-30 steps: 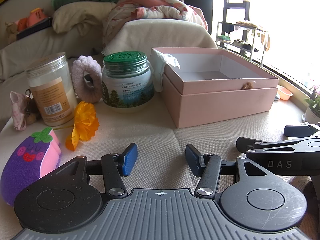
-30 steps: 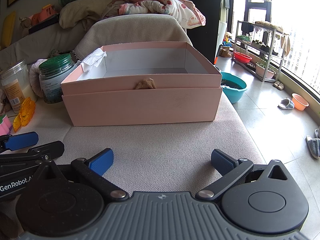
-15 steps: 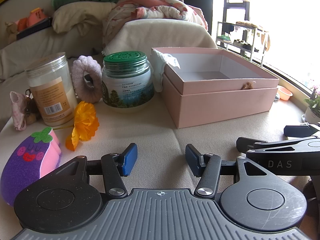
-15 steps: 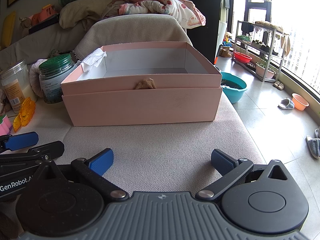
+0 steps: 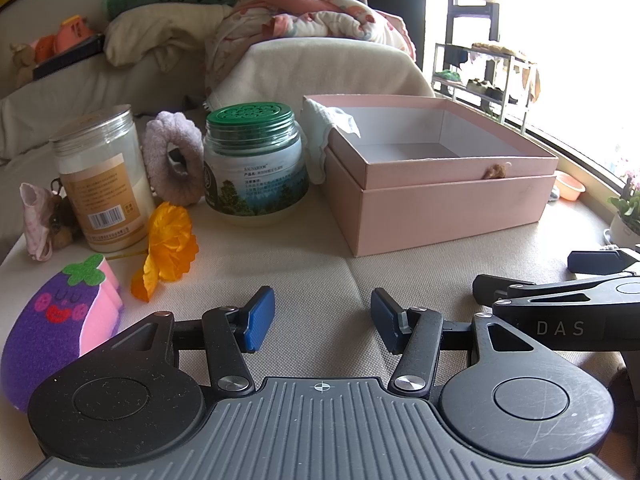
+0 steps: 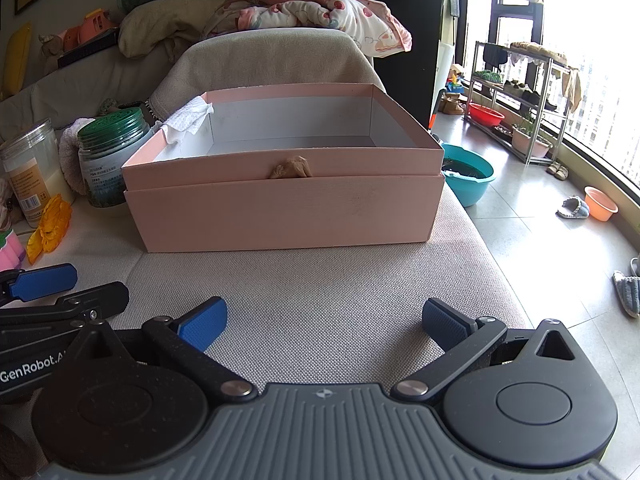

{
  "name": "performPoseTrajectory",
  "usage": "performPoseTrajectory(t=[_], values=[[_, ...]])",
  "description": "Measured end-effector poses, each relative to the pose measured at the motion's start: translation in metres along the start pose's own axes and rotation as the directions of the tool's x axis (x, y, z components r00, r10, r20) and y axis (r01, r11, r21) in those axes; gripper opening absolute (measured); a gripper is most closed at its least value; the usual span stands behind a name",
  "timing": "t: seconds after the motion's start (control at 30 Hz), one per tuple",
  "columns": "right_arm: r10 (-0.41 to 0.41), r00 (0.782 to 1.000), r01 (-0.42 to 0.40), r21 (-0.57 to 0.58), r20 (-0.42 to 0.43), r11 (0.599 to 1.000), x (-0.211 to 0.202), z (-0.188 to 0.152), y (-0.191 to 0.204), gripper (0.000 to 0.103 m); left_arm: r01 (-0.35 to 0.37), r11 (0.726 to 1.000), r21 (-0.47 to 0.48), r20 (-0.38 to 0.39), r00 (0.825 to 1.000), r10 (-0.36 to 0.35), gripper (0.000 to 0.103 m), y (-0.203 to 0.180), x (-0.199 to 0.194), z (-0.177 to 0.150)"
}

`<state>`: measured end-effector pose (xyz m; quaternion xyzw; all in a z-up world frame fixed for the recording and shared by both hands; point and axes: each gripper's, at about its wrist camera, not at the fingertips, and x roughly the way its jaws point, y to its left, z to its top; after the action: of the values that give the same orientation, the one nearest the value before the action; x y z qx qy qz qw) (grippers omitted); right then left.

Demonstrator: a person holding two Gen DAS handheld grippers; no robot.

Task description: Organize soft objects

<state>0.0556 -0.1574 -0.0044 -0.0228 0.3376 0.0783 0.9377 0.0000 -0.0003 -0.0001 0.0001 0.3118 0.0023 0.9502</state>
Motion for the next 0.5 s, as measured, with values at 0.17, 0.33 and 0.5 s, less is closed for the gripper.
performPoseTrajectory(t=[0.17,0.33,0.5], values=[[0.000,1.000,0.000,0.000,0.000,1.000,0.0001,0.0000,0.0001,0.103,-0.001,1.000,0.001,0.000,1.000,0.001,0.059,-0.0001,-0.0001,0.0000],[0.000,1.000,0.000,0.000,0.000,1.000,0.0000,0.0000,0.0002,0.103,-0.002,1.000,0.002,0.000,1.000,0.002,0.059,-0.0004,-0.0029,-0.0007],[0.000,1.000,0.000,0.000,0.000,1.000,-0.0001,0.0000,0.0003,0.103,-0.003,1.000,0.004,0.001,1.000,0.003,0.059,-0.0016,-0.0046,-0.0011]])
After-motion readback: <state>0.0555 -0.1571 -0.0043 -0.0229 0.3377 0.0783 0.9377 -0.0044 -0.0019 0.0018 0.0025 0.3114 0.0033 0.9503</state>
